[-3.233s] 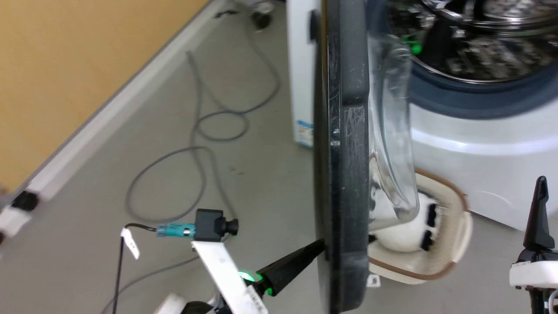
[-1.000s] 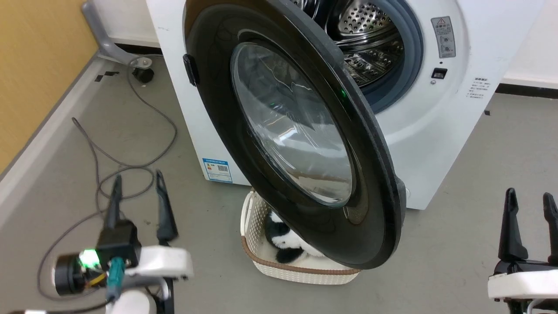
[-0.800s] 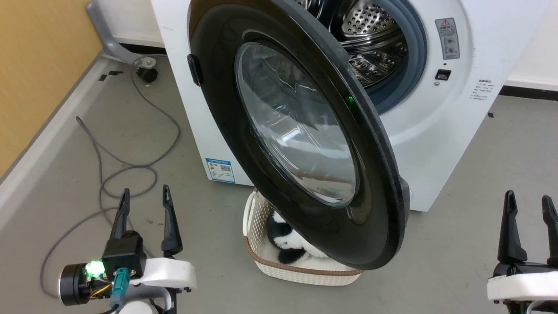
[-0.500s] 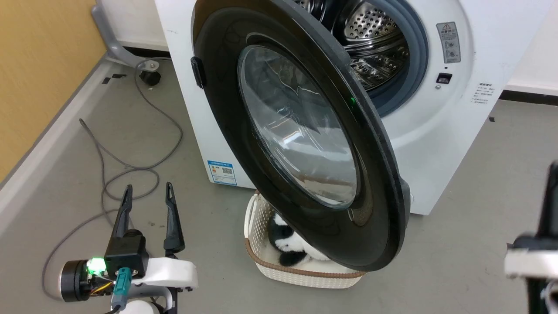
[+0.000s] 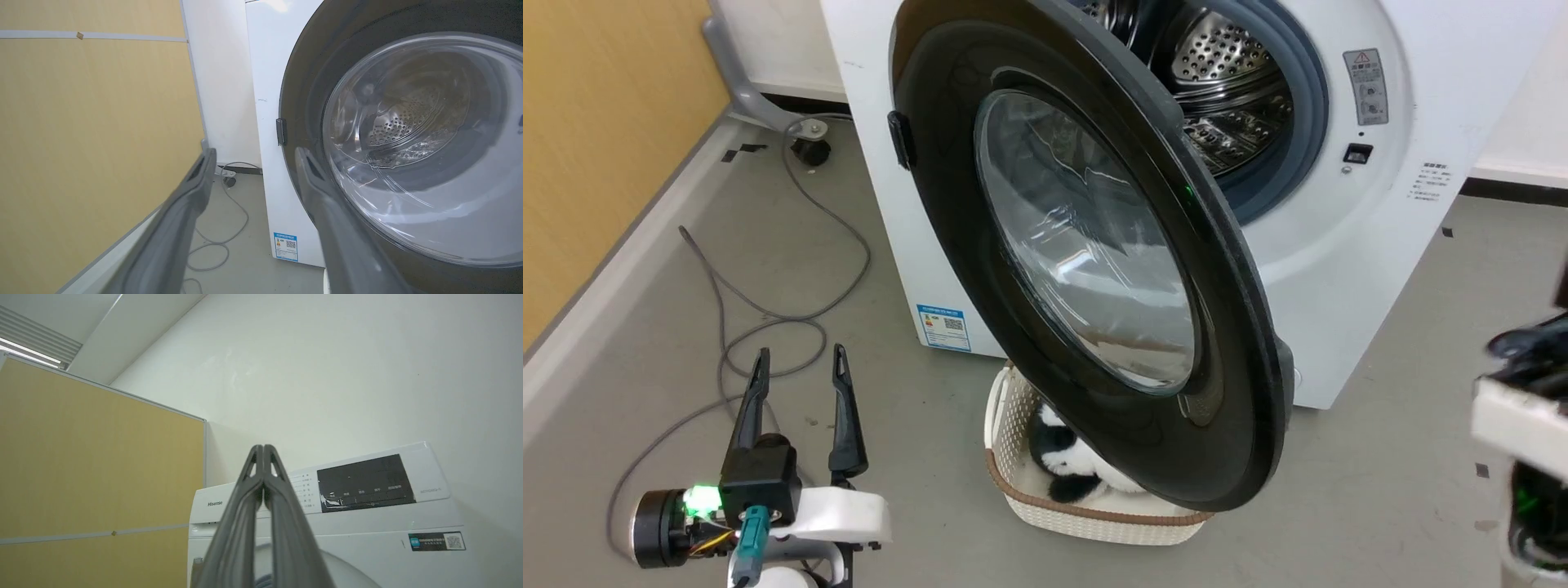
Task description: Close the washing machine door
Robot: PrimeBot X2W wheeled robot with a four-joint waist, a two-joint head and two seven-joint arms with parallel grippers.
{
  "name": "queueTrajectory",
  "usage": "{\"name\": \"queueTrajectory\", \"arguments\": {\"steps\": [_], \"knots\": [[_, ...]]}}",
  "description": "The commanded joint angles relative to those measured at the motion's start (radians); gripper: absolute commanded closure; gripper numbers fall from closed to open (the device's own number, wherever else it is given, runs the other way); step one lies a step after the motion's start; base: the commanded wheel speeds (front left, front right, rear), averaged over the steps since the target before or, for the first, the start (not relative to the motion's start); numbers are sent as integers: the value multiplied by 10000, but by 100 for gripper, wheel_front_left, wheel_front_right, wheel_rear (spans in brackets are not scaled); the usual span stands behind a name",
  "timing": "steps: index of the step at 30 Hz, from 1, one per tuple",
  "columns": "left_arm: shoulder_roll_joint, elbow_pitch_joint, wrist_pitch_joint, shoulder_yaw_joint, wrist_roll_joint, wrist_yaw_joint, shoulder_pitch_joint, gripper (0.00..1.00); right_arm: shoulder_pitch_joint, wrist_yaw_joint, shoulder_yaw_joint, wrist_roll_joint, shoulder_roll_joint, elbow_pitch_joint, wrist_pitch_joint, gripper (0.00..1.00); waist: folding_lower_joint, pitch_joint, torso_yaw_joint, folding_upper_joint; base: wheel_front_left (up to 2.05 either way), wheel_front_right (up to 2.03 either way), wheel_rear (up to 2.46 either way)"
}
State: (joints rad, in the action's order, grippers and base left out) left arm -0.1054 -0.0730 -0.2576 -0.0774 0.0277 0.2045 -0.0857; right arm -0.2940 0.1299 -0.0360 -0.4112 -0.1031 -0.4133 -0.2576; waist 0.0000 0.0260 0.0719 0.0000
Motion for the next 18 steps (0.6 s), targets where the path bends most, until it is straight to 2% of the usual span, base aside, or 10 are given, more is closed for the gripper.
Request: {"name": "queueTrajectory", "arguments": {"steps": [1, 9, 18], "knots": [[20, 27, -41, 32, -62, -28, 129, 0, -117, 8, 181, -119, -132, -120, -42, 100, 0, -3, 13, 0, 0, 0, 0], [22, 58, -41, 117, -102, -13, 267, 0, 25, 8, 2961, -1338, -1287, -648, -42, 100, 0, -51, 4, 0, 0, 0, 0], [17, 97, -41, 132, -162, 24, 339, 0, 306, 8, 6294, -1415, -2908, 649, -42, 100, 0, -92, -97, 0, 0, 0, 0]]}}
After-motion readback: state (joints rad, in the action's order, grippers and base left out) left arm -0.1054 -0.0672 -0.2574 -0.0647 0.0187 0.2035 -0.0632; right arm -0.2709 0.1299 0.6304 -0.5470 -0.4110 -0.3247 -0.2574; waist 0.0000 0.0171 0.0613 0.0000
